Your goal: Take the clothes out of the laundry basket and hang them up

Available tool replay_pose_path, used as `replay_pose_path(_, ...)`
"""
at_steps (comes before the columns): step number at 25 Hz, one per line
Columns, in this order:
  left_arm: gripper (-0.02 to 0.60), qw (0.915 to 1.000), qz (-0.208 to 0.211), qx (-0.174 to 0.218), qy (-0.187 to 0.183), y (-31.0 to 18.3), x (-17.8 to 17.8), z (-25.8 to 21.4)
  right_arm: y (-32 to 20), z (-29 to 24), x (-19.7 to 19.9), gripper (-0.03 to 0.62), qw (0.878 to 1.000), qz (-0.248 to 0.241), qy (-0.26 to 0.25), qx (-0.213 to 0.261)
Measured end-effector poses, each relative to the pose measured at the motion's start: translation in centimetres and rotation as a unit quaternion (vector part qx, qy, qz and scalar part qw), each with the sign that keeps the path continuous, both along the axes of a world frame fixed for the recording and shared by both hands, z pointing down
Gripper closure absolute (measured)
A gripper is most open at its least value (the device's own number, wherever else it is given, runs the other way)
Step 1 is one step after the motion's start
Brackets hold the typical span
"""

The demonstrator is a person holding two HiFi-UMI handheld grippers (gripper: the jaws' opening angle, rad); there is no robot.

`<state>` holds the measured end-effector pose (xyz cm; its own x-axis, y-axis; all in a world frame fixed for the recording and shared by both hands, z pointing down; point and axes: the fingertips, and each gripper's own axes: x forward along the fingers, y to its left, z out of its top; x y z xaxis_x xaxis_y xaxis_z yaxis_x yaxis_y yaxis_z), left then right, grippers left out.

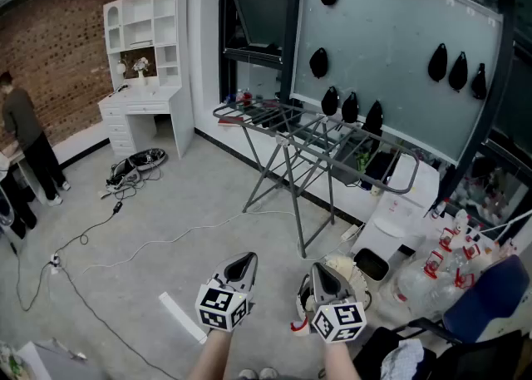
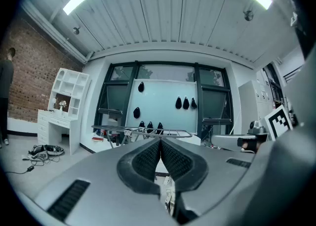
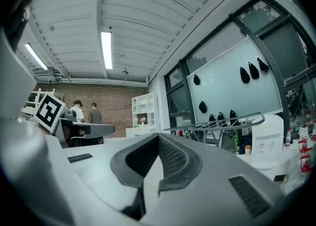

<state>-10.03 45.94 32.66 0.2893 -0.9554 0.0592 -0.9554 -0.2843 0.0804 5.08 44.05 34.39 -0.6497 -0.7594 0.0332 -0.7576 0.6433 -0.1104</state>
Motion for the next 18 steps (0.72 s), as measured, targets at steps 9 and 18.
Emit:
replay_pose_path(9,0.560,1.0000,0.003,-0.005,0.005,-0.4,0.1,0.4,-0.2,-0.4,-0.2,0.595,1.000,0.001,0.012,0.011)
replay_pose_path(18,0.558,0.9995,0.018,-0.012,0.021,-0.4,0.1,1.4,-0.4,0.4,-0.5,0.592,1.000,-0.004,-0.007,-0.003)
